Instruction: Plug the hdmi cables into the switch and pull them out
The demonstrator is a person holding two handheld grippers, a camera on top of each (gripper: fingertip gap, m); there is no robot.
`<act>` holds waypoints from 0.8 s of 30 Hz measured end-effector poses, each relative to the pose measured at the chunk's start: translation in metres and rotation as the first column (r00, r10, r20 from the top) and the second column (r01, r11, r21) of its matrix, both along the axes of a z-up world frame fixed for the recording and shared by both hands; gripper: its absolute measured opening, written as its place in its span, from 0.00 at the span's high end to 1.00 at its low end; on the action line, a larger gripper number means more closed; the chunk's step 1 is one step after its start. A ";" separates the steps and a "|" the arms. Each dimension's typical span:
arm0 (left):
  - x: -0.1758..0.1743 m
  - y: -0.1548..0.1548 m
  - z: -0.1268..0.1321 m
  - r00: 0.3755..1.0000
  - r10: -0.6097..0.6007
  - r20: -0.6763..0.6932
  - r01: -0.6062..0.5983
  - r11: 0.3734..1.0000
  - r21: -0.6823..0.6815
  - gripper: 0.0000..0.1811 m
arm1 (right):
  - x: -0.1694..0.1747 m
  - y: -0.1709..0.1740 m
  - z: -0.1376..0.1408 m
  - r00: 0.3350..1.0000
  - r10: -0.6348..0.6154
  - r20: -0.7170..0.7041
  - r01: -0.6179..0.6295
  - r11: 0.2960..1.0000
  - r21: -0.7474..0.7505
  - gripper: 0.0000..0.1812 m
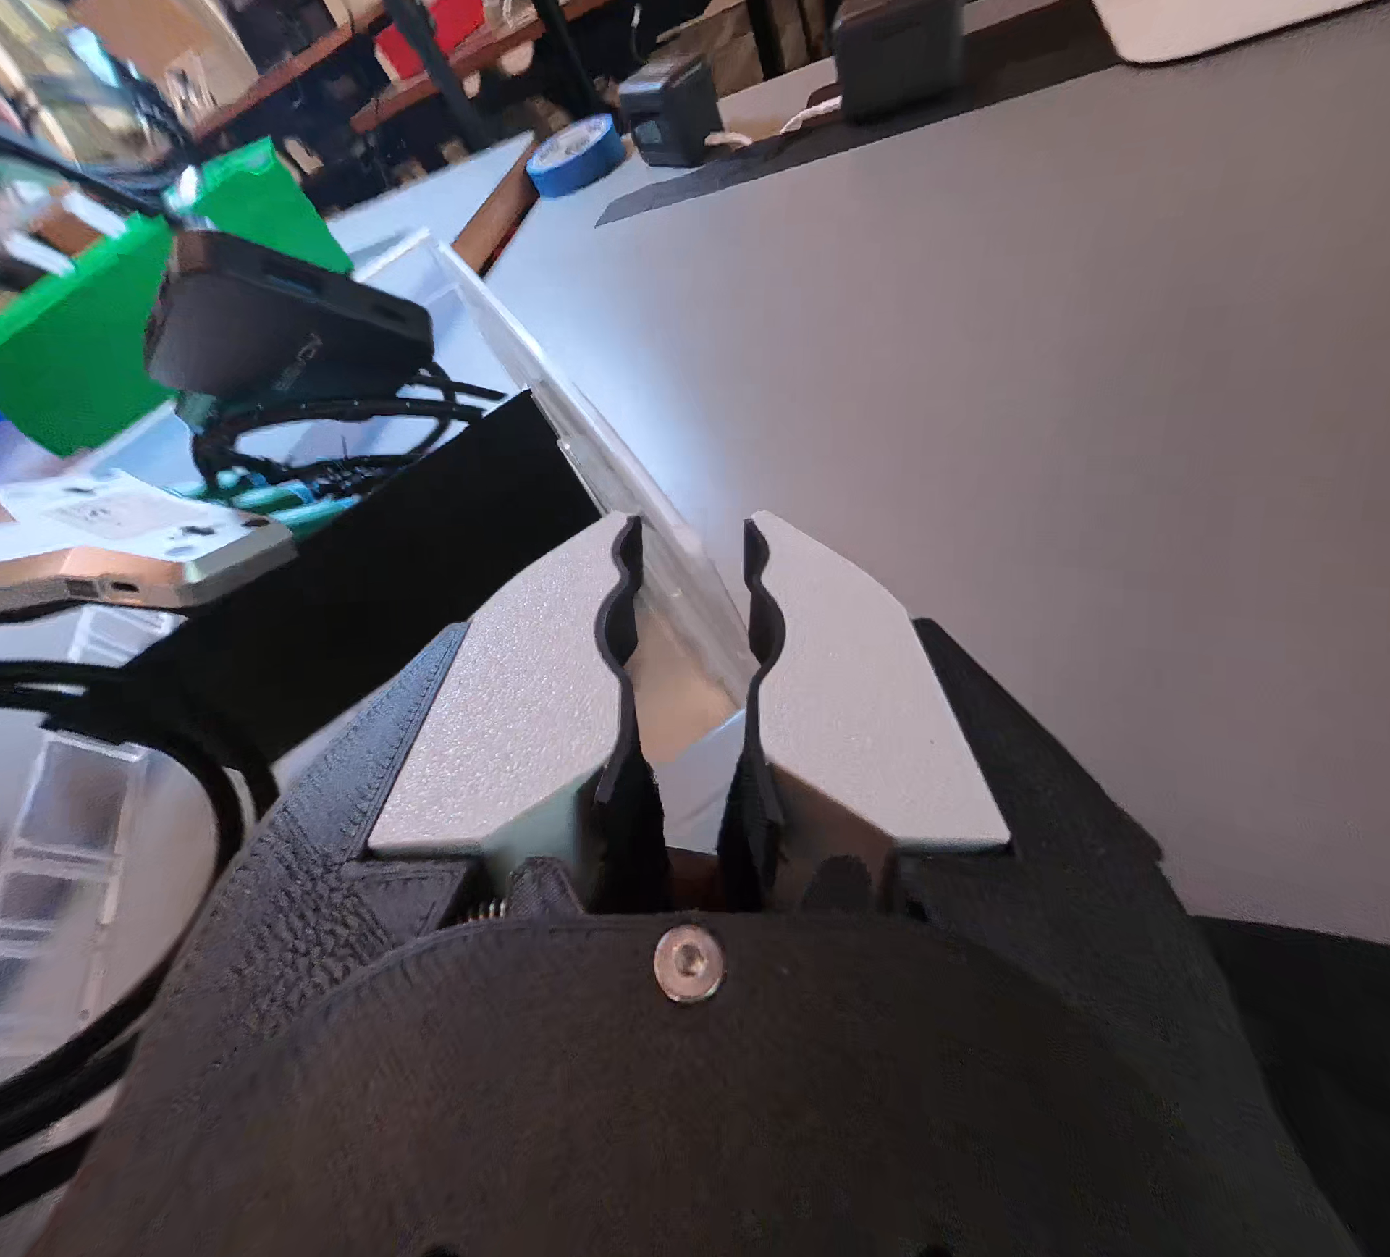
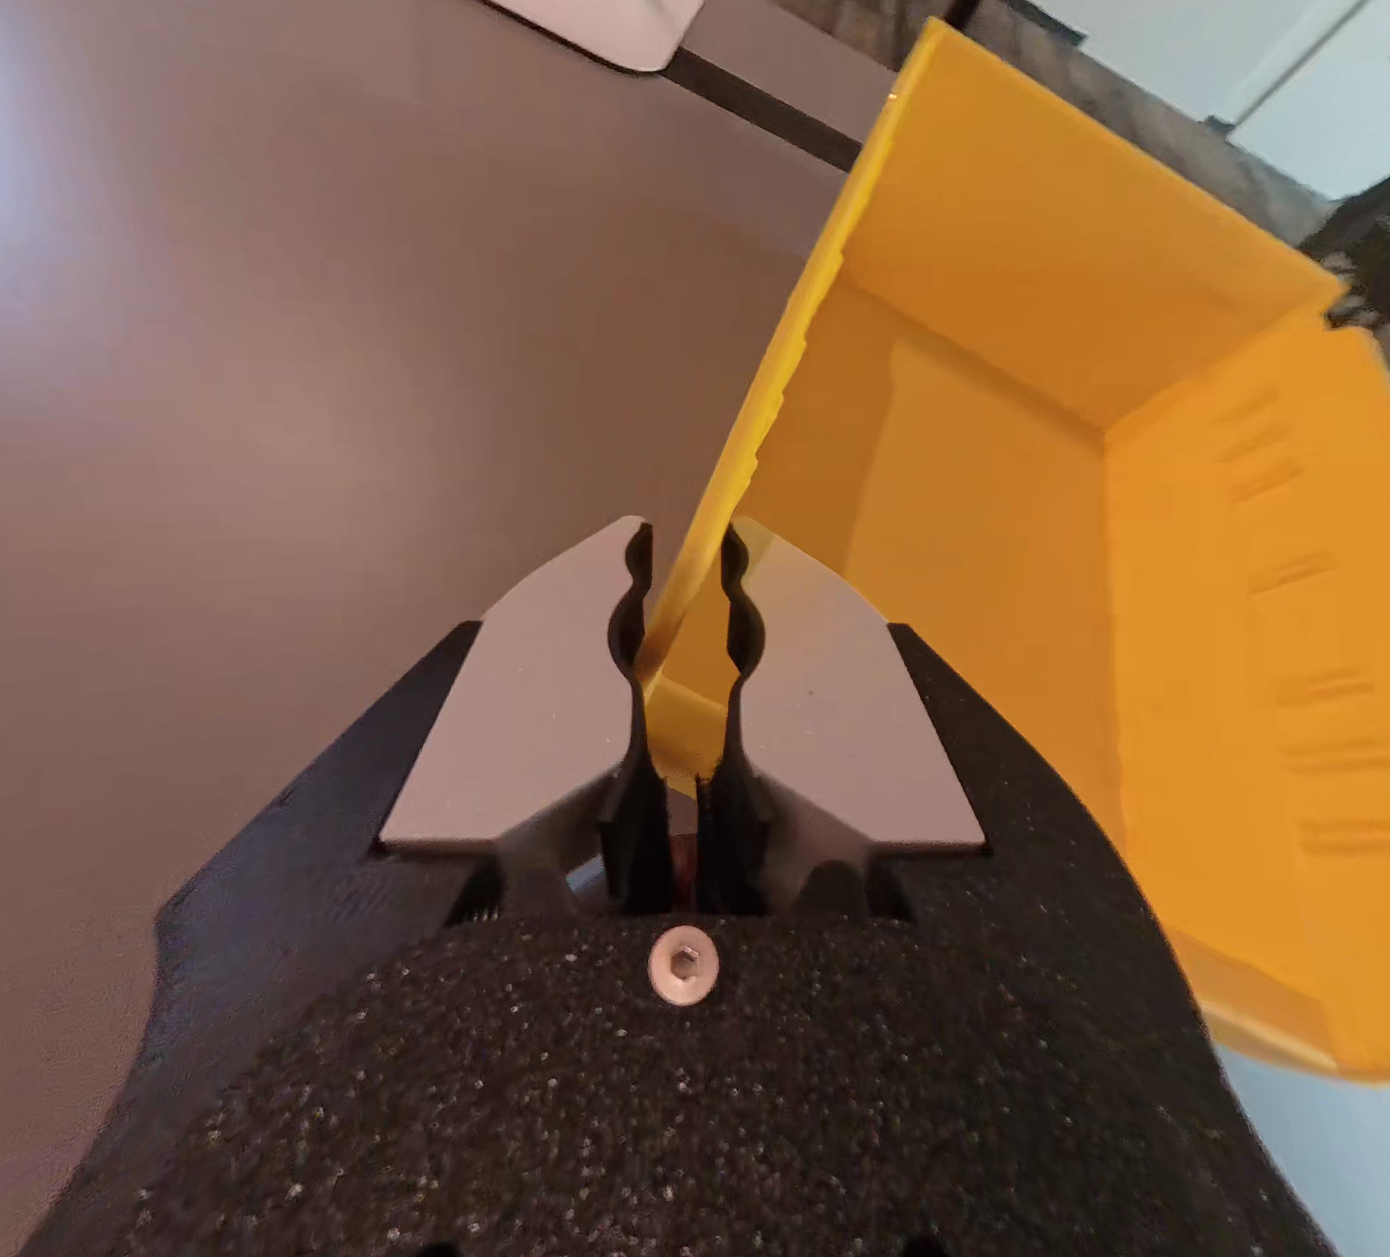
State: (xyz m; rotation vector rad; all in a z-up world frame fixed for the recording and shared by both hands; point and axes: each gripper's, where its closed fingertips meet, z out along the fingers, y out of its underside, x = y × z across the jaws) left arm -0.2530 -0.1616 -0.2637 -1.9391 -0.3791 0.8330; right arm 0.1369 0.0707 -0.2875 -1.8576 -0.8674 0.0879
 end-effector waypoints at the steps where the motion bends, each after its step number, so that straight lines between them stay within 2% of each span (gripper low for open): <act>1: 0.004 0.004 0.000 0.999 -0.027 -0.019 0.026 1.000 -0.015 0.86 | 0.006 0.002 0.000 0.999 -0.028 0.040 0.027 0.999 0.028 0.93; 3: 0.017 0.014 0.000 0.995 -0.102 -0.004 0.102 0.995 0.003 0.85 | 0.018 0.006 0.001 0.993 -0.078 0.085 0.072 0.995 0.070 0.95; 6: 0.035 0.028 0.000 0.977 -0.212 -0.009 0.212 0.977 0.003 0.85 | 0.020 0.003 0.001 0.997 -0.073 0.013 0.073 0.997 0.017 0.96; 10: 0.058 0.044 0.000 0.947 -0.320 -0.022 0.320 0.947 0.009 0.88 | 0.018 0.002 0.001 0.993 -0.094 0.065 0.090 0.994 0.063 0.96; 12: 0.069 0.051 0.000 0.935 -0.351 -0.047 0.352 0.936 0.003 0.89 | 0.012 -0.003 0.001 0.994 -0.085 0.065 0.081 0.995 0.065 0.96; 17: 0.096 0.064 0.000 0.897 -0.439 -0.057 0.440 0.898 0.009 0.91 | 0.002 -0.016 0.003 0.978 -0.070 0.196 0.038 0.986 0.163 0.94; 24: 0.105 0.071 0.000 0.891 -0.443 -0.101 0.442 0.896 -0.037 0.92 | 0.013 -0.008 0.002 0.987 -0.058 0.147 0.040 0.991 0.125 0.94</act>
